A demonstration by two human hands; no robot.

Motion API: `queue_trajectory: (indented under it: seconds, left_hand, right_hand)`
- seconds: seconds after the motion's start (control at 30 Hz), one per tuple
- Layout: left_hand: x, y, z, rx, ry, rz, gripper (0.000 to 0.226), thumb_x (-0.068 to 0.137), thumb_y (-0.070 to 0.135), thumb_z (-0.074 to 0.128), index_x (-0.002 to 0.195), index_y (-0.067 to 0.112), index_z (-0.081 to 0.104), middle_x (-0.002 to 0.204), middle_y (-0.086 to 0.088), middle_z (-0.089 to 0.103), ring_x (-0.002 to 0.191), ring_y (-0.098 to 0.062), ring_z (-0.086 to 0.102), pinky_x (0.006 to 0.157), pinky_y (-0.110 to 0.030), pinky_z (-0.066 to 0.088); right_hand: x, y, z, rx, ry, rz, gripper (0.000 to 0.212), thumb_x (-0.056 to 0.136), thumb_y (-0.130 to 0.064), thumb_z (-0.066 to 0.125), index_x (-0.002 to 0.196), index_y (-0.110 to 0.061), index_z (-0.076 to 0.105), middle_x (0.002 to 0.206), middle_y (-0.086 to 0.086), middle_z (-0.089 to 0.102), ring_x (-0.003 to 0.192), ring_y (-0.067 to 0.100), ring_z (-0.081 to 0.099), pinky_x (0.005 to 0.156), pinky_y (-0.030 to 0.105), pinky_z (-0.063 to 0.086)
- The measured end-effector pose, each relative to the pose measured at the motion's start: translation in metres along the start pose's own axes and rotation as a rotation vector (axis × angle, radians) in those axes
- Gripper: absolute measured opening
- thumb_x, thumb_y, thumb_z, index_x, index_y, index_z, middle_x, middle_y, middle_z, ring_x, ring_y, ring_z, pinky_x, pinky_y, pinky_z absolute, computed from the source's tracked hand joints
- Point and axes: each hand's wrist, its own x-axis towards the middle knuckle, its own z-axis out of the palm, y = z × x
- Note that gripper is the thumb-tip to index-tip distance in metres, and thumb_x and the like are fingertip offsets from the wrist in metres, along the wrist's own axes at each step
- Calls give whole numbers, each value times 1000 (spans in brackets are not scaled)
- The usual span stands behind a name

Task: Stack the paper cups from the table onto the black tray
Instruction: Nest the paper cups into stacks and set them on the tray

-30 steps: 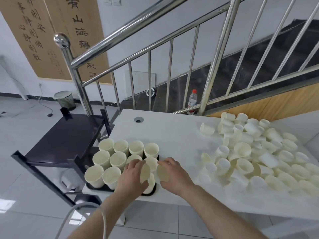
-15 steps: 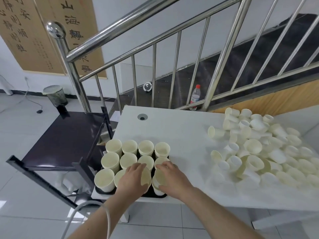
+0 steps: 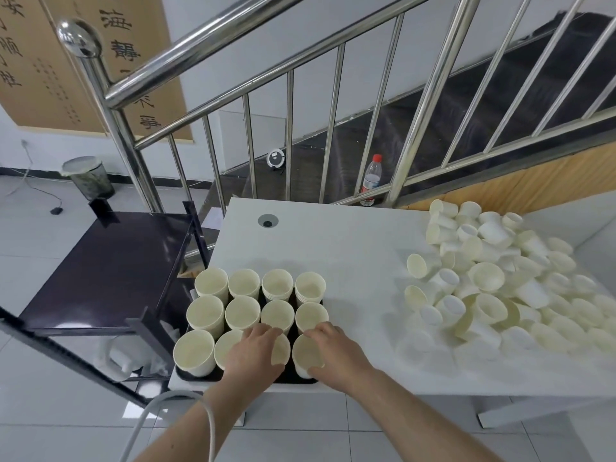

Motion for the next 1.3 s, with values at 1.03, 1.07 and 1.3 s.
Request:
queue_trajectory:
  seconds: [1.03,1.07,1.3]
  left_hand:
    - [24,125,3,-8,105,44,54,87,33,59,138,29,41,140,9,38,128,-16,37,94,-28,41]
    - [26,140,8,-12,105,57,54,88,34,59,138,29,41,140,10,38,128,-15,37,95,-27,41]
    - [43,216,34,-38,94,144,52,88,32,60,136,29,42,138,12,39,126,-11,37,92,-26,44]
  right_hand:
    - [-41,93,-62,0,144,-63,68,87,-33,66,146,-23,35,143,-3,34,132,17,35,96,35,46]
    - [-49,106,-67,-8,153,-55,68,87,-33,66,147,-23,35,144,-3,34,132,17,35,97,34,46]
    - [-84,186,-90,-2,212,48,64,89,-33,63,146,-24,35,143,-7,35,131,16,37,96,31,44]
